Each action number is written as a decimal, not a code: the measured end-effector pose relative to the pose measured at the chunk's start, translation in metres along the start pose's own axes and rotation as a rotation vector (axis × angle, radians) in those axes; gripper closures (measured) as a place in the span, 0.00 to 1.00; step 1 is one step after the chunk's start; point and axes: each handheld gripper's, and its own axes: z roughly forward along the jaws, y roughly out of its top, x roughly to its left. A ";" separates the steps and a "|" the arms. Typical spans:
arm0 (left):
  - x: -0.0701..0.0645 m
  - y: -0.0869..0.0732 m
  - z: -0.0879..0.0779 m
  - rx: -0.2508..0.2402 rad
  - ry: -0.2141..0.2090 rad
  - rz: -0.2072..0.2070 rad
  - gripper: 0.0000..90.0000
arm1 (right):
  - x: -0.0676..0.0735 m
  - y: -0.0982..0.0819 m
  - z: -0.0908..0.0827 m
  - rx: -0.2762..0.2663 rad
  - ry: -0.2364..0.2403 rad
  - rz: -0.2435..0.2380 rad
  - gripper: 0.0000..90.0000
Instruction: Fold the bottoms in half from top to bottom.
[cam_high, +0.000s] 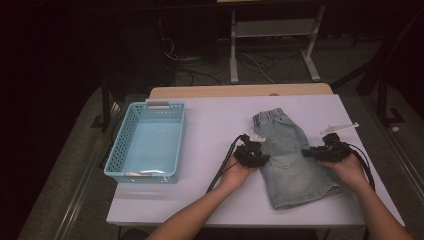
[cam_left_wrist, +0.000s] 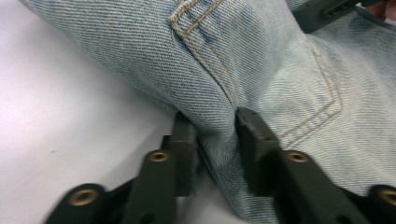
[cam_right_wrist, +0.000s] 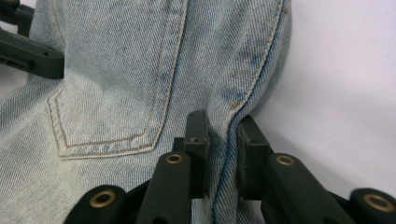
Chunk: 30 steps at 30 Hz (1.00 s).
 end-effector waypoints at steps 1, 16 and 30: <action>0.000 0.000 0.000 -0.002 -0.006 0.001 0.83 | 0.000 0.000 0.000 0.001 -0.004 -0.007 0.87; 0.020 0.003 -0.016 -0.001 -0.078 -0.032 0.93 | 0.010 0.005 -0.008 0.002 0.035 -0.032 0.89; 0.047 -0.005 -0.044 0.036 -0.102 -0.051 0.93 | 0.040 0.015 0.003 -0.006 0.096 -0.080 0.89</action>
